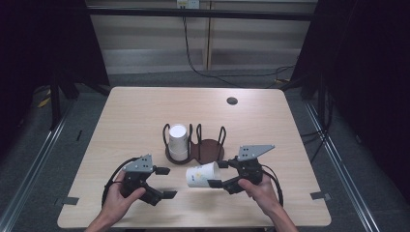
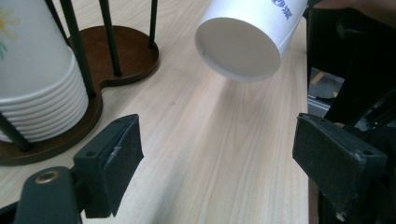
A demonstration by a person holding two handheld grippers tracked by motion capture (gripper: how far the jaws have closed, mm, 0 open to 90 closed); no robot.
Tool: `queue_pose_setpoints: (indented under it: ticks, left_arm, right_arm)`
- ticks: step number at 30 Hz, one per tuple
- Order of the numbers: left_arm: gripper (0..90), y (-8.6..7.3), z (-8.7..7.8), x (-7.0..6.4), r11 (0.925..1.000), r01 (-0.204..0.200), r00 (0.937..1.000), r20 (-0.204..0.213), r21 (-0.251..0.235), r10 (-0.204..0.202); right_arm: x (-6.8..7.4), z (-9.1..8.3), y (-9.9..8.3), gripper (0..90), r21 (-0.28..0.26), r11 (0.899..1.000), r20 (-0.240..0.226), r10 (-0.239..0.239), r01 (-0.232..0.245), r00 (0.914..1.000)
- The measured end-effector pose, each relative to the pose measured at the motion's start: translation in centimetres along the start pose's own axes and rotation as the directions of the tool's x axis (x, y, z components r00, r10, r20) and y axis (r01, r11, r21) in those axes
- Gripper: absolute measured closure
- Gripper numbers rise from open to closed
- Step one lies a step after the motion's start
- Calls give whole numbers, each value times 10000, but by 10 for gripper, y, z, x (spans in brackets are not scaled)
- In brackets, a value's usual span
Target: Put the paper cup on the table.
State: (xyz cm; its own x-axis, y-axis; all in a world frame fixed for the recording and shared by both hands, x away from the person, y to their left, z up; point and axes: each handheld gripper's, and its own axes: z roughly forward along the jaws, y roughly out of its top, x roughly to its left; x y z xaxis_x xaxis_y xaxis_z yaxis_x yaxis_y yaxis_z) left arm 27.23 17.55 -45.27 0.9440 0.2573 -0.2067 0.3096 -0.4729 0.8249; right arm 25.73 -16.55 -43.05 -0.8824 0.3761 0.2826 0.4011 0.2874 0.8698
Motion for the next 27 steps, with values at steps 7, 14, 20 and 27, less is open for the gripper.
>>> queue_pose_setpoints:
  ticks: [7, 14, 20, 27]
  left_arm:
    - [160, -2, -1, 4, 9999, 137, 9998, -114, -34, -137]
    - [161, -3, -5, 5, 9996, 251, 9993, -262, -129, -254]
    - [161, -3, -5, 7, 9997, 234, 9994, -260, 9, -234]
    - [161, -4, -4, 5, 9998, 126, 9995, -302, 125, -122]
  right_arm:
    - [-6, -16, -5, 281, 445, 9989, 449, 99, -119, 9989]
    - [-7, -28, -8, 281, 624, 9978, 711, 173, -218, 9973]
    - [-9, -37, -8, 282, 759, 9967, 1048, 219, -300, 9943]
    - [-14, -43, -5, 283, 1227, 9917, 1404, 199, -374, 9899]
